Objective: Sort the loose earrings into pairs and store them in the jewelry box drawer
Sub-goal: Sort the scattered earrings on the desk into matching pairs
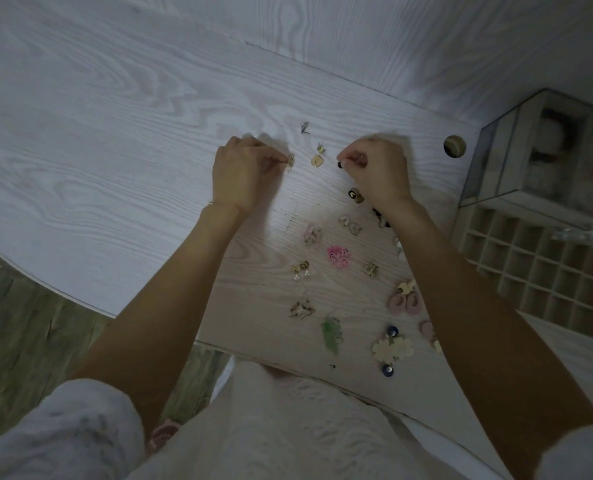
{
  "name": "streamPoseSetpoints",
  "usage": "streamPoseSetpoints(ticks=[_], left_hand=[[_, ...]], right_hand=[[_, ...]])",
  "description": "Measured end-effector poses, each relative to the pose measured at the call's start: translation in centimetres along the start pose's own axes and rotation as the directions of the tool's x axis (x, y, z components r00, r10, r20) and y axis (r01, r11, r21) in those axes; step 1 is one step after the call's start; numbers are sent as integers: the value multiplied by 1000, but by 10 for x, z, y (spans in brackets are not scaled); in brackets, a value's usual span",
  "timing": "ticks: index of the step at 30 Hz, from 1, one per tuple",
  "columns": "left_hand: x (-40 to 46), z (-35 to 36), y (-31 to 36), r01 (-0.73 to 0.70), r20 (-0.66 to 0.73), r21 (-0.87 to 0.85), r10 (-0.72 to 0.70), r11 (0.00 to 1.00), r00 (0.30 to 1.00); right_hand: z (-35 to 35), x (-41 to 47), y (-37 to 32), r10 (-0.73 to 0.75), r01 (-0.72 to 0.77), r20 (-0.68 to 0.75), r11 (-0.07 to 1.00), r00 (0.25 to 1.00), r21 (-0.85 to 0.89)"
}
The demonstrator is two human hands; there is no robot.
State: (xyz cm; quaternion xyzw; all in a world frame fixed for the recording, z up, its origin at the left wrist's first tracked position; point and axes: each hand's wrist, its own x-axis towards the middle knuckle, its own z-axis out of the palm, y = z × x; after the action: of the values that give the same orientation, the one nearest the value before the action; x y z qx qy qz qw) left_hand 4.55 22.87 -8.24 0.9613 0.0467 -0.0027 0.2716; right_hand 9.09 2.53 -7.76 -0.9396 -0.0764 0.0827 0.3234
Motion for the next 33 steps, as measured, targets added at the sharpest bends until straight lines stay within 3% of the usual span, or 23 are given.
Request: streamPoseSetpoints(ticks=[5, 8, 11, 14, 17, 23, 26, 33], left_hand=[[-4, -2, 4, -22, -49, -6, 22, 1000, 999], [-5, 2, 17, -103, -97, 24, 105, 994, 990], [6, 13, 39, -154, -54, 127, 162, 980, 985], [15, 20, 50, -97, 18, 179, 95, 979, 995], [11, 20, 49, -93, 48, 140, 87, 986, 995], [-15, 23, 48, -217, 90, -17, 218, 976, 972], [-27, 26, 42, -164, 95, -50, 168, 985, 981], [-48, 27, 38, 39, 85, -259, -17, 965, 996]], right_hand=[[-3, -2, 0, 15, -15, 11, 999, 1000, -37], [-4, -4, -1, -23, 25, 30, 997, 999, -74], [-4, -4, -2, -69, 72, 39, 994, 997, -77], [-3, -5, -2, -51, 53, 33, 996, 998, -73], [-8, -7, -1, -4, 4, 10, 999, 1000, -43], [-33, -27, 4, 85, -71, -94, 987, 992, 141], [-28, -43, -7, 34, -28, -37, 988, 999, 153], [12, -66, -17, -83, 88, 49, 988, 995, -128]])
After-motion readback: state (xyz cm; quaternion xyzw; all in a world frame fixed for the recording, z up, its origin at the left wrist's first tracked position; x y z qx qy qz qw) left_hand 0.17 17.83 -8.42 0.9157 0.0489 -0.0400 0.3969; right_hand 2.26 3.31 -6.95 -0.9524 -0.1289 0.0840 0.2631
